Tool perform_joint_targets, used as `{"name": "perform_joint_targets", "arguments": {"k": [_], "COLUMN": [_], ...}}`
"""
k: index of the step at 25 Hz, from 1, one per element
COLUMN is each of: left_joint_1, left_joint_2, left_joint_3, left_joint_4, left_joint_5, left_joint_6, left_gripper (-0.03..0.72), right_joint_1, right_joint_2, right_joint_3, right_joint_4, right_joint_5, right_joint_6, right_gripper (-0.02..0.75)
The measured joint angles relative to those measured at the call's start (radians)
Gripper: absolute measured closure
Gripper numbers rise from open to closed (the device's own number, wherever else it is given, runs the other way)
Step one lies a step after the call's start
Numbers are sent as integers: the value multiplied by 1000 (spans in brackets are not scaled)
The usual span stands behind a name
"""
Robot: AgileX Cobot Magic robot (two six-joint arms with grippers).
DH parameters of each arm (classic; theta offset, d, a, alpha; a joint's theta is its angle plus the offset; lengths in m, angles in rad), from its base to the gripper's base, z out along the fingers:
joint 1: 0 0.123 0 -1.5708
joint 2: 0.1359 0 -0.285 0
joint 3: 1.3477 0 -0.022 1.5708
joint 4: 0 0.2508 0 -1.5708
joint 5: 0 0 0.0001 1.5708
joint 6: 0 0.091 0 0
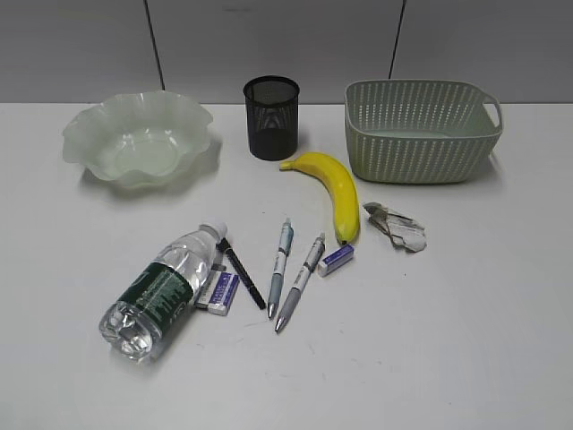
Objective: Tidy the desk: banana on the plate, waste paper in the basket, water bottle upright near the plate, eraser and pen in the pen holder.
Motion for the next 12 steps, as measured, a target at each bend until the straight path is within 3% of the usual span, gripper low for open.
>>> {"name": "perform_joint_targets", "arguments": {"k": [12], "left_joint_1": [0], "left_joint_2": [0], "left_joint_3": [0], "left_joint_4": [0], "left_joint_5": [0], "left_joint_6": [0], "left_gripper": [468], "right_joint_1": [0], "right_joint_2": [0], "right_joint_3": [0], "right_joint_4": [0], "right_joint_5": [0], "right_joint_6": [0], "right_gripper": [440]}}
